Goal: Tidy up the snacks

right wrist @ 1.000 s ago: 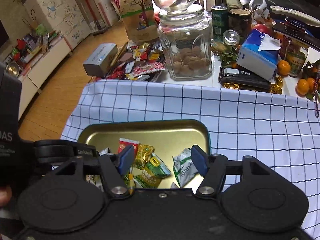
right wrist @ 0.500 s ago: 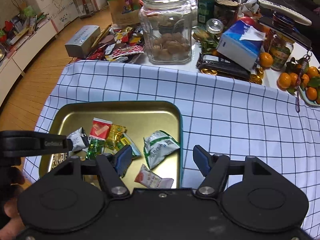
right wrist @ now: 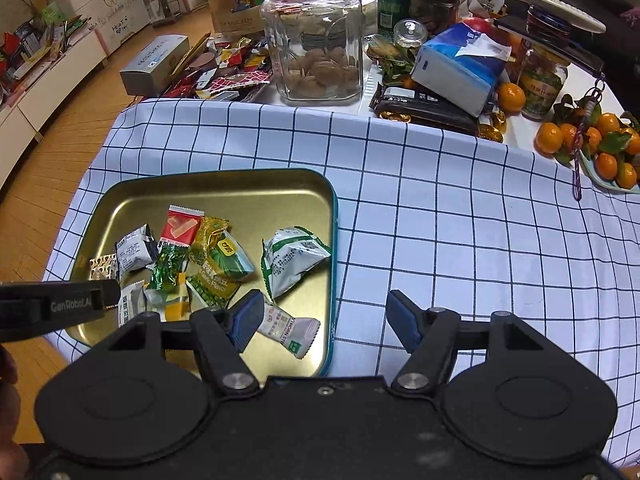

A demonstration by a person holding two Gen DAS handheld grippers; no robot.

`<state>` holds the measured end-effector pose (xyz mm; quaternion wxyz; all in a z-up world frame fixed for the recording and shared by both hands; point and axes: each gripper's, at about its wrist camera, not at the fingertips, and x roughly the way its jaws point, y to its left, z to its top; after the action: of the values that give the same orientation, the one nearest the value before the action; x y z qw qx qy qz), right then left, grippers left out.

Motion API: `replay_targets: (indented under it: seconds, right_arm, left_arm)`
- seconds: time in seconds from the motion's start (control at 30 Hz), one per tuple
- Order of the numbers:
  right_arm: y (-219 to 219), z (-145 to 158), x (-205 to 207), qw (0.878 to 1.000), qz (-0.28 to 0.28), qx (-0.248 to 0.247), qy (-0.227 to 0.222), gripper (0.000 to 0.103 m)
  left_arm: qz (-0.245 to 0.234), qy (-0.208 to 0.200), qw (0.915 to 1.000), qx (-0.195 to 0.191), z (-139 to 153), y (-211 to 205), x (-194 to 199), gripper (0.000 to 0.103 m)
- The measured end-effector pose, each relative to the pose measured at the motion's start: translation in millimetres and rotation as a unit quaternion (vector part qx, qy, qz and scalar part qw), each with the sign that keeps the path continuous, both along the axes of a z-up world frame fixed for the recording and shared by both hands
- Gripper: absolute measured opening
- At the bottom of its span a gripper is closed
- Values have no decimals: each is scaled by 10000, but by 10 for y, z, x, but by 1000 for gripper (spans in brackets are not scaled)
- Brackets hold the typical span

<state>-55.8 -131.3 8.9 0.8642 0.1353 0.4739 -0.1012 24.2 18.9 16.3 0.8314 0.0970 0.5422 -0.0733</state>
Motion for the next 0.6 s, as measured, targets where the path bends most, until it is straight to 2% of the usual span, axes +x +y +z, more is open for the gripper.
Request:
replay_targets:
  seconds: [0.6]
  right_arm:
    - [25, -31, -113, 10000, 56, -19, 41, 71]
  left_arm:
    - [93, 16, 9999, -84, 18, 96, -113, 31]
